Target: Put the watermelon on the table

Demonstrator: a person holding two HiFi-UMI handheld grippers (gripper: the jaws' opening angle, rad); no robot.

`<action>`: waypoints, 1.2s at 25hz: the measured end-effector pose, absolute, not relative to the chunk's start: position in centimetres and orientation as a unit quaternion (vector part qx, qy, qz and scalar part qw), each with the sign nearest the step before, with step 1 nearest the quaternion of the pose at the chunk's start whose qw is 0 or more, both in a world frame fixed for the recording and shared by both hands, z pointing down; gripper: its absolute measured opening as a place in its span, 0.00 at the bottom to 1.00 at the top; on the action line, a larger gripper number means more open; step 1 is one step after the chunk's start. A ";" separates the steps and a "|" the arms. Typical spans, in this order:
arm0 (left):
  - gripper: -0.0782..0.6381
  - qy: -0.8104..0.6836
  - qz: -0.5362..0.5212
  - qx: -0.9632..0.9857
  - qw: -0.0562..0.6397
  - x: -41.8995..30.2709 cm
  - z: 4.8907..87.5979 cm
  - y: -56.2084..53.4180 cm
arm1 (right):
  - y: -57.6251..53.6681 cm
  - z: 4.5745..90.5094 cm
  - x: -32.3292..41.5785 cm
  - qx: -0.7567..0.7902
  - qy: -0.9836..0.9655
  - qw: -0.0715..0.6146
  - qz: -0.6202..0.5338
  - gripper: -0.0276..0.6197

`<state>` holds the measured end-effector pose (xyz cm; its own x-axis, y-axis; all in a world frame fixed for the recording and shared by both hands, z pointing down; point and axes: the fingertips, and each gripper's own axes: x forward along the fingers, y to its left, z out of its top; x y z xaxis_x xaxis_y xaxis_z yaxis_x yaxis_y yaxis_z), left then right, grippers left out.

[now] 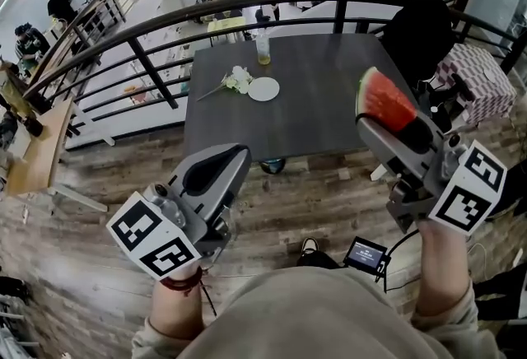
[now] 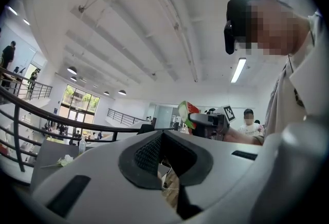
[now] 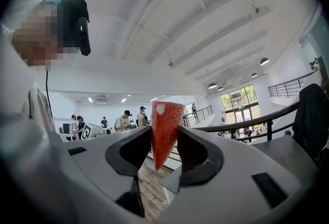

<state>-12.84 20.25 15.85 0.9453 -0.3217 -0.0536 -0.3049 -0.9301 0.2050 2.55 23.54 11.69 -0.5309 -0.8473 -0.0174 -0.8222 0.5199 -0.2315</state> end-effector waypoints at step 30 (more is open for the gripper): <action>0.11 -0.147 -0.002 0.982 0.121 3.8 17.4 11.1 | 15.7 14.7 20.3 -0.501 0.851 0.078 -0.140 0.30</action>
